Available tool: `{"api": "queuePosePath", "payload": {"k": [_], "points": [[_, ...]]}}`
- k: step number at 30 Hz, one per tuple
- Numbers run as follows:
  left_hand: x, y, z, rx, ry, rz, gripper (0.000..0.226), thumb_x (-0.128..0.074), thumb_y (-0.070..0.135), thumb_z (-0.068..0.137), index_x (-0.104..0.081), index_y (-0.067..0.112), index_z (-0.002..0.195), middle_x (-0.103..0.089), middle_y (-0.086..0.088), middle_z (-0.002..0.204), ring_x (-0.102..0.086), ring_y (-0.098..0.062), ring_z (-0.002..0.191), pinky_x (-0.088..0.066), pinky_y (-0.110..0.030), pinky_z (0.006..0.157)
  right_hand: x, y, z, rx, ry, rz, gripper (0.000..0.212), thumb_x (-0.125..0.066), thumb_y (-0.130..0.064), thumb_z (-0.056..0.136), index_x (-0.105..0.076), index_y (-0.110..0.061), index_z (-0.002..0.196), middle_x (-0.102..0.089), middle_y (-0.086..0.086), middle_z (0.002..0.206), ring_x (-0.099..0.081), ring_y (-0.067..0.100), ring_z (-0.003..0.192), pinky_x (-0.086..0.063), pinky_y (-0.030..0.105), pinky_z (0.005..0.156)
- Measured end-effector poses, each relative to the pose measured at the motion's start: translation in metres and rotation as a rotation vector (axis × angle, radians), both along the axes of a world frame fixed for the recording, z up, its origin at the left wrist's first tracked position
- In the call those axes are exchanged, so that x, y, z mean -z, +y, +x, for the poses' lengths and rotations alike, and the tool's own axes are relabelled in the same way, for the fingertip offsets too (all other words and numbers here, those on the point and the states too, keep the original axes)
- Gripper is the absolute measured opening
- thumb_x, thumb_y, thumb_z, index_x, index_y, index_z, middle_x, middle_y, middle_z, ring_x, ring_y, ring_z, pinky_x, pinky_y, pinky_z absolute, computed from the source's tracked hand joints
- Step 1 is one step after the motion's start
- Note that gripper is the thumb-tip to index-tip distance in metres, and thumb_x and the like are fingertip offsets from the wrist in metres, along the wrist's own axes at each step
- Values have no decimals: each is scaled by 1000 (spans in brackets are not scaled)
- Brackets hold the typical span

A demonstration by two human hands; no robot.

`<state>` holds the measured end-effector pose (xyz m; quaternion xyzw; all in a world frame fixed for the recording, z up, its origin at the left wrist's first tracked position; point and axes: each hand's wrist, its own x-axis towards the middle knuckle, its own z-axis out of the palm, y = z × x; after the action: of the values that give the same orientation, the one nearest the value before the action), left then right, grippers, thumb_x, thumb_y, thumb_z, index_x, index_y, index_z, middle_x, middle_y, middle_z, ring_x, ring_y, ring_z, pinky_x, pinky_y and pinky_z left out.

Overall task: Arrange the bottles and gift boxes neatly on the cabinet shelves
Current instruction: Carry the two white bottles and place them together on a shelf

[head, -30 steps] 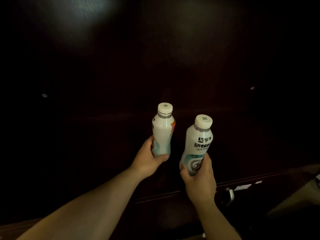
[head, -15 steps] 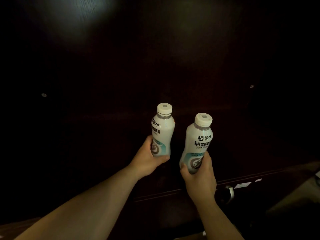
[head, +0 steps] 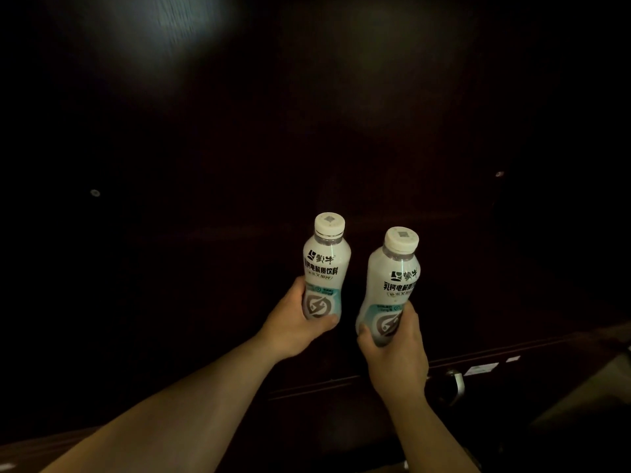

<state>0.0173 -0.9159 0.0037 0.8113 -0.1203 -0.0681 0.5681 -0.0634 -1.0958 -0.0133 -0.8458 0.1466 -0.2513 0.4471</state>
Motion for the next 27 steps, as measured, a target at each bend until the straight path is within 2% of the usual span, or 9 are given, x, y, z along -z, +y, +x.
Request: {"api": "queuePosePath", "payload": {"k": [3, 5, 9, 16, 19, 23, 27], "points": [[1, -1, -3, -24, -19, -14, 69, -90, 32, 64, -52, 45, 120, -71, 5, 116, -70, -5, 102, -59, -30, 87, 0, -1, 0, -10, -5, -1, 75, -81, -35, 76, -38, -37, 137, -56, -15, 115, -62, 11, 105, -55, 41, 80], [0, -2, -8, -45, -30, -14, 69, -90, 36, 60, -54, 41, 119, -69, 3, 116, -70, -6, 101, -60, -32, 87, 0, -2, 0, -20, -8, 4, 75, -82, -34, 77, -38, -36, 137, -55, -15, 115, -62, 10, 105, -54, 37, 79], [-1, -4, -21, -82, -34, 7, 73, -89, 41, 56, -53, 42, 119, -68, 4, 116, -70, -6, 101, -60, -32, 86, -2, -4, 0, -64, 1, 58, 75, -80, -35, 79, -37, -37, 140, -56, -15, 120, -62, 9, 108, -56, 40, 83], [-3, -25, -51, -186, -108, 13, 71, -90, 42, 54, -47, 51, 110, -61, 6, 119, -65, -10, 107, -58, -42, 90, -10, -20, -1, -259, 57, 197, 73, -81, -26, 81, -40, -47, 137, -61, -16, 127, -62, -3, 108, -52, 23, 85], [-3, -37, -56, -189, -131, 7, 73, -93, 36, 56, -45, 48, 111, -58, 7, 118, -63, -12, 109, -57, -44, 91, -14, -31, -2, -323, 82, 218, 75, -83, -27, 79, -40, -46, 138, -63, -15, 126, -63, 0, 112, -56, 34, 92], [0, -34, -53, -169, -120, 39, 80, -94, 36, 57, -46, 39, 120, -56, 10, 120, -62, -9, 110, -57, -39, 93, -16, -37, -2, -350, 96, 229, 80, -85, -28, 79, -38, -42, 142, -62, -15, 128, -62, 2, 114, -56, 39, 97], [0, -26, -54, -113, -75, 74, 93, -93, 40, 57, -42, 37, 135, -55, 16, 125, -61, 0, 109, -53, -20, 86, -15, -38, -6, -372, 89, 226, 85, -86, -30, 77, -35, -47, 143, -55, -17, 137, -58, 0, 120, -53, 37, 101]]}}
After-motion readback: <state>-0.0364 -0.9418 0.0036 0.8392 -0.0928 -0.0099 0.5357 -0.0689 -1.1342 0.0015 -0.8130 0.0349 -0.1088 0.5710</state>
